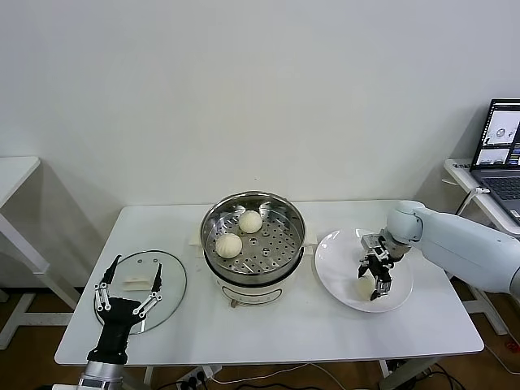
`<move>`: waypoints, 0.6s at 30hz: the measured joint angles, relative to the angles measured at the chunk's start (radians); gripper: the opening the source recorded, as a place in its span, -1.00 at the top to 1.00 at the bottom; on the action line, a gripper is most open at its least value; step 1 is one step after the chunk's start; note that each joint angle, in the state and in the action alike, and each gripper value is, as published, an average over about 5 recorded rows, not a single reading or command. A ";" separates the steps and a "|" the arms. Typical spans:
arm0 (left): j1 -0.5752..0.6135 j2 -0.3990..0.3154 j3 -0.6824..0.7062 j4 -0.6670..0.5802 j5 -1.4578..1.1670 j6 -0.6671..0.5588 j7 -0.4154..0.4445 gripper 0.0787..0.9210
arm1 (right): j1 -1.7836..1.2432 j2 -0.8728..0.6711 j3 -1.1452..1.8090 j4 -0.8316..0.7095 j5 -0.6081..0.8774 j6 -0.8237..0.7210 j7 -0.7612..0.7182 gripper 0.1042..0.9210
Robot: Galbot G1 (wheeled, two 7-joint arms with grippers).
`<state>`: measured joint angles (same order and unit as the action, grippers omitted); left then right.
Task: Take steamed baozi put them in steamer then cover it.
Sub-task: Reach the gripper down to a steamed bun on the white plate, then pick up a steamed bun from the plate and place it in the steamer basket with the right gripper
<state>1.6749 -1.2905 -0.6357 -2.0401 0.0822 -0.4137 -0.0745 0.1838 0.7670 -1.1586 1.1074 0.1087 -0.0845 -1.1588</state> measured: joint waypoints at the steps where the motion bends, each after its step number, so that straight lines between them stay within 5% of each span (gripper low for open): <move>1: -0.001 0.001 0.000 0.000 0.000 0.000 0.000 -0.77 | 0.004 -0.002 -0.001 0.003 0.000 0.000 -0.002 -0.44; 18: -0.007 0.022 0.003 -0.018 -0.007 0.003 -0.005 -0.77 | 0.342 0.049 -0.111 0.094 0.053 0.111 -0.099 -0.34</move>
<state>1.6680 -1.2690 -0.6326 -2.0584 0.0757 -0.4105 -0.0794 0.5255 0.8159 -1.2698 1.2013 0.1621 0.0268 -1.2583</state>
